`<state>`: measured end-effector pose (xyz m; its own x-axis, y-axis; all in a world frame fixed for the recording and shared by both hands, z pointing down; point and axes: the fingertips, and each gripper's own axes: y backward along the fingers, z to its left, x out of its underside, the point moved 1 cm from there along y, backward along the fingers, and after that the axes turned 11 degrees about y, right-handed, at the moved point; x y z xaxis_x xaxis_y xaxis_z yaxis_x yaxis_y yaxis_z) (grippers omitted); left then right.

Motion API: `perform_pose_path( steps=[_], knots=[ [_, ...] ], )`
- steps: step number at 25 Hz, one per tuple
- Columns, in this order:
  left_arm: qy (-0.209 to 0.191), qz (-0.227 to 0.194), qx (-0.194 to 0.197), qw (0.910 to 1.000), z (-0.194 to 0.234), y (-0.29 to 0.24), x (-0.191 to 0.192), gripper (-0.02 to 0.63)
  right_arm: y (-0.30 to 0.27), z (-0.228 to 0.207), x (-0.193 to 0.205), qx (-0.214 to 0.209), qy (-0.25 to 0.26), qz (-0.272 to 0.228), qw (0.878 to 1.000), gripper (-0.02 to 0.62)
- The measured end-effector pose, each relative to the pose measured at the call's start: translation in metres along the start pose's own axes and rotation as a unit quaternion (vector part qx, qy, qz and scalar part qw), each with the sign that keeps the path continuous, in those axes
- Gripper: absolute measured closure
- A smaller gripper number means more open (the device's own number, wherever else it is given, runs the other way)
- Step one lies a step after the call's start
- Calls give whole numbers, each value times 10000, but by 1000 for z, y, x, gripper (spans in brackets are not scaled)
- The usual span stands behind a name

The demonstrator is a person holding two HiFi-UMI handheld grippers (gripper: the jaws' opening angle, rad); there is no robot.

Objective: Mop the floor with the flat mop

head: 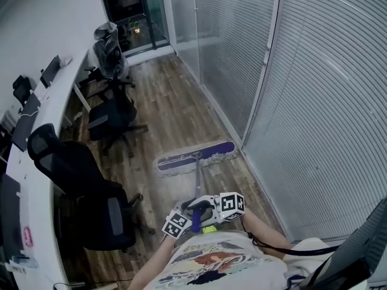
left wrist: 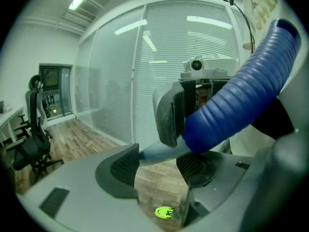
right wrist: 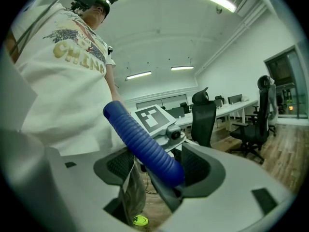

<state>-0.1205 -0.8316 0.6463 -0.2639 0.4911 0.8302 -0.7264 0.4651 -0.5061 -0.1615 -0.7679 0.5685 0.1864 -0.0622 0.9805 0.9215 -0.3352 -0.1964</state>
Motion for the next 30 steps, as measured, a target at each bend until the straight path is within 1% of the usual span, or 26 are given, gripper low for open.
perform_pose_path(
  steps=[2, 7, 12, 18, 21, 25, 30],
  knots=[
    [-40, 19, -40, 10000, -3, 3, 4, 388, -3, 5, 1, 30, -13, 28, 10000, 318],
    [-199, 136, 22, 9997, -24, 23, 20, 391, -18, 32, -3, 195, -30, 55, 9998, 316],
    [-41, 21, 63, 10000, -56, 58, 45, 391, -47, 76, -14, 195, -77, 14, 9998, 316],
    [62, -93, 117, 9999, -99, 107, 90, 391, -92, 141, -19, 247, -82, 10, 9997, 314],
    [69, -122, 163, 9998, -115, 125, 105, 391, -109, 164, -23, 321, -82, 29, 9994, 314],
    [53, -84, 204, 9997, -124, 139, 117, 390, -122, 179, -25, 379, -118, 79, 9992, 314],
    [-3, 13, 275, 9996, -124, 139, 113, 390, -120, 177, -28, 501, -118, 39, 9987, 314]
  ],
)
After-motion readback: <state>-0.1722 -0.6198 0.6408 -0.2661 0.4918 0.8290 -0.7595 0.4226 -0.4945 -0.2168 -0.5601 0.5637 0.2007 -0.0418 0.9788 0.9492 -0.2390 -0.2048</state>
